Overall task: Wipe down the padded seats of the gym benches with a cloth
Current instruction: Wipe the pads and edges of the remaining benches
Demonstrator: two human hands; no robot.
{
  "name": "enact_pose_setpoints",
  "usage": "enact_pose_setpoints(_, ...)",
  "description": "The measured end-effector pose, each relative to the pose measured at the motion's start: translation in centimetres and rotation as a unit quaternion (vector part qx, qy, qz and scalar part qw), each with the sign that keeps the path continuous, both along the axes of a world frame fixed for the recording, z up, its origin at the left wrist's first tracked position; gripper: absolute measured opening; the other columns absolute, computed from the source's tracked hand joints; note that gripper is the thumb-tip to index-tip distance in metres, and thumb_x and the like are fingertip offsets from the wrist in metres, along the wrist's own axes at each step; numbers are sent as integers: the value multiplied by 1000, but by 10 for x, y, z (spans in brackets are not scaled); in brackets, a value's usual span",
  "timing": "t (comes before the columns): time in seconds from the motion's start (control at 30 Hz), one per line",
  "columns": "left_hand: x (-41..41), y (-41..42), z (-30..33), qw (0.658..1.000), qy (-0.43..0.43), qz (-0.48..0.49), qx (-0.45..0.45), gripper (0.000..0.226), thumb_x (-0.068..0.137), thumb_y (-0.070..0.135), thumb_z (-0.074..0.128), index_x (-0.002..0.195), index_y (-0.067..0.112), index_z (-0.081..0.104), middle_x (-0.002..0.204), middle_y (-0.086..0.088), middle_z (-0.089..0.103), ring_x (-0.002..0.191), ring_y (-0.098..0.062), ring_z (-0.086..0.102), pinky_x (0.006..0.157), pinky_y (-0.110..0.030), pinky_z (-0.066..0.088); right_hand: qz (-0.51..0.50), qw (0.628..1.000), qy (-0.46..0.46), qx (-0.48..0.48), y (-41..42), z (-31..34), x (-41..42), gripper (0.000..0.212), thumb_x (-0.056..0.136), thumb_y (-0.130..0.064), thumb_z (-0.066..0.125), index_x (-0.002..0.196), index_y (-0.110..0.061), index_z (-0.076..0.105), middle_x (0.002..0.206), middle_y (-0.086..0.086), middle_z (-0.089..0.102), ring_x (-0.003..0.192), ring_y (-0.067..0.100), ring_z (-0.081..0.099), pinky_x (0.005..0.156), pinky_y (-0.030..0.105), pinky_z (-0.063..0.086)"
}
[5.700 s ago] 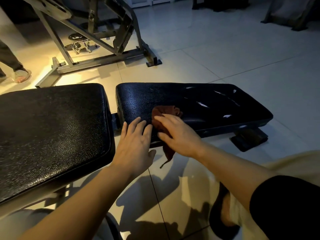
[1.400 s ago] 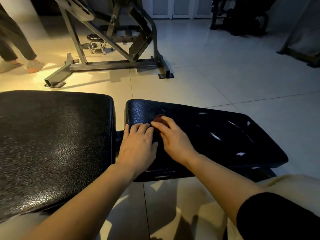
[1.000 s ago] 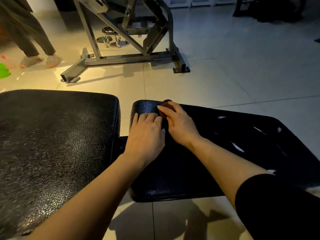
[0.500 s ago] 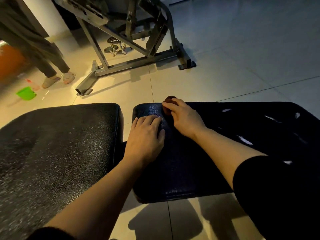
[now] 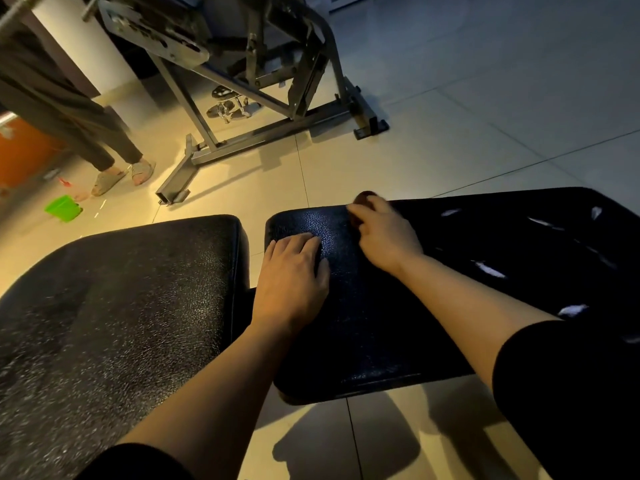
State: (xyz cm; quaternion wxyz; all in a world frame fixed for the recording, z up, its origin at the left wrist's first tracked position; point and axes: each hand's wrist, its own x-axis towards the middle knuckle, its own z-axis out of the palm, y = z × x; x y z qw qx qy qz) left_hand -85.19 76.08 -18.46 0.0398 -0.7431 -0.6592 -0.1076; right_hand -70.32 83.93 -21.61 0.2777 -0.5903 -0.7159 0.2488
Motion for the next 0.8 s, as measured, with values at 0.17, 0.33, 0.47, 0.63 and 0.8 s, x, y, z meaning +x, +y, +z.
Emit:
enact_pose_setpoints(0.17,0,-1,2,1000,2,-13,9,42,97,29,46,137,16,49,142,-3,49,132,-17,38,115,-32,20,126,992,-9,19,-15,12,-33,55,98,-15,47,148,-34,34,160,-5,17,145,22,21,117,43,28)
enact_pose_setpoints(0.33,0,-2,1,1000,-2,3,5,44,98,32,45,139,15,48,144,-3,46,134,-19,36,117,-35,20,41,999,16,-13,12,1,13,57,91,-7,48,143,-31,45,156,-6,27,138,24,36,113,39,33)
enact_pose_setpoints(0.47,0,-1,0,1000,-5,4,0,45,98,33,45,139,15,48,145,-2,46,134,-19,36,116,-39,22,-67,996,10,-55,21,-7,37,54,94,-9,45,145,-27,43,157,2,25,136,31,36,111,37,34)
enact_pose_setpoints(0.63,0,1,0,1000,-3,5,10,44,96,32,49,136,14,50,142,-4,49,132,-20,39,116,-35,22,62,998,11,5,4,9,-27,51,95,-14,48,143,-30,44,159,-2,22,143,25,27,116,40,28)
enact_pose_setpoints(0.8,1,-5,5,1000,-24,4,16,39,95,26,51,131,10,53,136,-7,52,127,-22,41,110,-28,23,147,989,-2,8,-3,17,-40,55,97,-12,44,146,-35,38,160,-6,19,145,21,22,117,42,26)
